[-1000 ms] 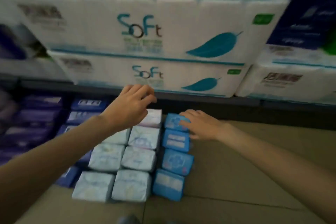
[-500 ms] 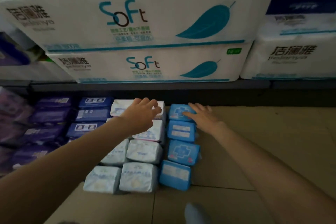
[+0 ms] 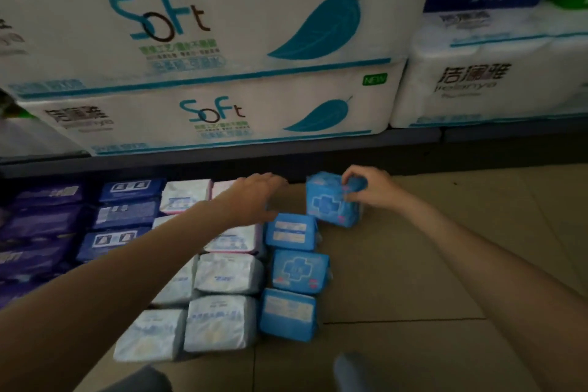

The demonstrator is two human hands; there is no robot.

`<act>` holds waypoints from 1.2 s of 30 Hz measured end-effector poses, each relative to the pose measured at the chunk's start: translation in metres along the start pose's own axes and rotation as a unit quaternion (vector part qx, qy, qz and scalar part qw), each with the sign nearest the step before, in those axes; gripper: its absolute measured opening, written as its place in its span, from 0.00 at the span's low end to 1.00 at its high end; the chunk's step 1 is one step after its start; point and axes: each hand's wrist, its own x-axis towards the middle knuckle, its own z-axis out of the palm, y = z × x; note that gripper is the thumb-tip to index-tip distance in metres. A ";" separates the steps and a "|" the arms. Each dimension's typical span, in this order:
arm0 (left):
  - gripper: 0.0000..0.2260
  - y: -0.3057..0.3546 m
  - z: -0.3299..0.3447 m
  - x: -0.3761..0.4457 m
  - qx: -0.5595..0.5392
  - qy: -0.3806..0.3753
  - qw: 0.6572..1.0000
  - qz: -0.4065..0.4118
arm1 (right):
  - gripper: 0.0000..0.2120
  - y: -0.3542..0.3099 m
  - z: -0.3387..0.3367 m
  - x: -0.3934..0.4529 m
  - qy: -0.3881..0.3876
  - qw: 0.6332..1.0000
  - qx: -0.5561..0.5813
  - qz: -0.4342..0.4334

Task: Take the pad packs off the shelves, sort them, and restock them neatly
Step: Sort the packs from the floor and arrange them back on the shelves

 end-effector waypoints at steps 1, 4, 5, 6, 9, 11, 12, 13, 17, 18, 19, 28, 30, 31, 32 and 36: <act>0.31 0.004 -0.002 0.007 -0.077 0.009 0.997 0.014 | 0.12 -0.004 -0.014 -0.004 0.003 0.999 0.043 0.003; 0.38 0.018 -0.018 0.017 -0.324 -0.010 0.946 0.007 | 0.11 -0.030 -0.045 -0.017 -0.066 0.969 0.239 0.009; 0.39 0.019 -0.025 0.017 -0.394 -0.018 0.919 -0.006 | 0.11 -0.041 -0.049 -0.021 -0.101 0.952 0.289 0.009; 0.38 0.017 -0.033 0.015 -0.447 -0.028 0.894 -0.018 | 0.10 -0.050 -0.051 -0.023 -0.131 0.938 0.320 0.004; 0.25 -0.002 -0.052 0.002 -0.485 -0.089 0.870 -0.026 | 0.11 -0.071 -0.045 -0.021 -0.189 0.909 0.370 -0.013; 0.20 -0.022 -0.056 -0.010 -0.488 -0.110 0.865 -0.039 | 0.14 -0.076 -0.028 -0.013 -0.201 0.919 0.339 -0.007; 0.20 -0.032 -0.056 -0.017 -0.486 -0.114 0.865 -0.046 | 0.16 -0.074 -0.015 -0.008 -0.197 0.942 0.272 -0.006; 0.22 -0.044 -0.056 -0.025 -0.480 -0.115 0.868 -0.059 | 0.20 -0.070 0.002 -0.001 -0.194 0.966 0.168 -0.014; 0.24 -0.078 -0.056 -0.055 -0.478 -0.135 0.861 -0.110 | 0.33 -0.055 0.085 0.012 -0.209 0.963 -0.150 -0.074; 0.24 -0.082 -0.057 -0.061 -0.484 -0.139 0.856 -0.113 | 0.34 -0.056 0.100 0.012 -0.196 0.961 -0.177 -0.078; 0.24 -0.084 -0.059 -0.065 -0.492 -0.141 0.852 -0.113 | 0.34 -0.057 0.108 0.011 -0.179 0.962 -0.191 -0.074; 0.20 -0.088 -0.097 -0.083 -0.519 -0.113 0.846 -0.049 | 0.28 -0.067 0.080 0.007 -0.089 0.958 -0.270 -0.030; 0.22 -0.096 -0.120 -0.087 -0.505 -0.086 0.858 -0.027 | 0.18 -0.084 0.043 -0.002 -0.060 0.987 -0.150 -0.013; 0.23 -0.101 -0.132 -0.090 -0.502 -0.066 0.862 -0.017 | 0.13 -0.098 0.021 -0.008 -0.059 0.996 -0.070 -0.007; 0.23 -0.104 -0.146 -0.094 -0.510 -0.044 0.859 -0.013 | 0.08 -0.114 -0.002 -0.015 -0.070 0.998 0.006 -0.003; 0.21 -0.107 -0.184 -0.109 -0.553 0.012 0.832 0.039 | 0.08 -0.192 -0.078 -0.048 -0.038 0.979 0.200 -0.019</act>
